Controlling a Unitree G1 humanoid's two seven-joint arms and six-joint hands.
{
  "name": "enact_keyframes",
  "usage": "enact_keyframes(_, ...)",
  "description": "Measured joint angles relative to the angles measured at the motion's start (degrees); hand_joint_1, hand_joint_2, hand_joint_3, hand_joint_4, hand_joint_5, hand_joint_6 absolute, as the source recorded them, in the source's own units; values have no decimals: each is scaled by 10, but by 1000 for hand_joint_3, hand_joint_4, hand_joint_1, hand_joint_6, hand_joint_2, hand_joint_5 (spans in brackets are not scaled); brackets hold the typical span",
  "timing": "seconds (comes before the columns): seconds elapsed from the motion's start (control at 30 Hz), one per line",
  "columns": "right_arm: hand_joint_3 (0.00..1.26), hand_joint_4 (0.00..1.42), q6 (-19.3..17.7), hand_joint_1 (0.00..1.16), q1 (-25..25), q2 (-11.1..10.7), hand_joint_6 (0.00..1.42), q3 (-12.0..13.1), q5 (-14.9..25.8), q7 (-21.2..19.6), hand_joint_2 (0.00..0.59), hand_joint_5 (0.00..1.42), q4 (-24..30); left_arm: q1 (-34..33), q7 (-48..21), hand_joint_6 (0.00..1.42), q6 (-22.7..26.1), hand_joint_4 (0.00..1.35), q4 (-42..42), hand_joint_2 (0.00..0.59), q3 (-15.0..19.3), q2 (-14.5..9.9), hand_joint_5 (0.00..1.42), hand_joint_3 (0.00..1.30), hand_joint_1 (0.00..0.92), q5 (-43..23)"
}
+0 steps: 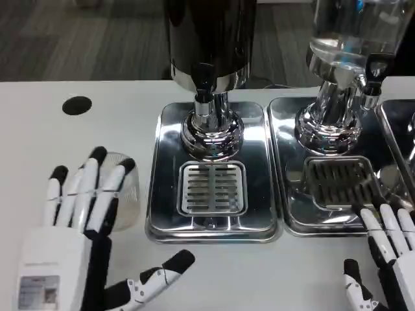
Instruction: Grasp the cup under the faucet to collect the drink, then remove the cup.
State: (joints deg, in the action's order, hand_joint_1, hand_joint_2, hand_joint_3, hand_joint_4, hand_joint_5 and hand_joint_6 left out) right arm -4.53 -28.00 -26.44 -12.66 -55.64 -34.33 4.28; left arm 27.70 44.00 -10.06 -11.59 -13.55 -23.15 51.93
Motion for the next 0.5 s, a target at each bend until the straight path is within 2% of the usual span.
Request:
enact_keyframes(0.07,73,0,0,109,0,1,0,0,0,0,469,0,0,-5,-4,32,-8,0,5,43,16,6,118,195,0,-26)
enact_keyframes(0.17,73,0,0,109,1,3,0,0,3,0,469,0,-1,-32,-61,47,-4,0,10,36,74,11,127,197,0,-111)
enact_keyframes(0.3,73,0,-1,109,3,4,0,0,8,1,469,0,-2,-57,-106,41,12,0,17,20,98,11,116,159,0,-126)
enact_keyframes(0.5,73,0,-5,109,6,2,0,0,9,11,468,0,-3,-123,-205,44,74,0,44,8,119,-2,103,100,0,-130)
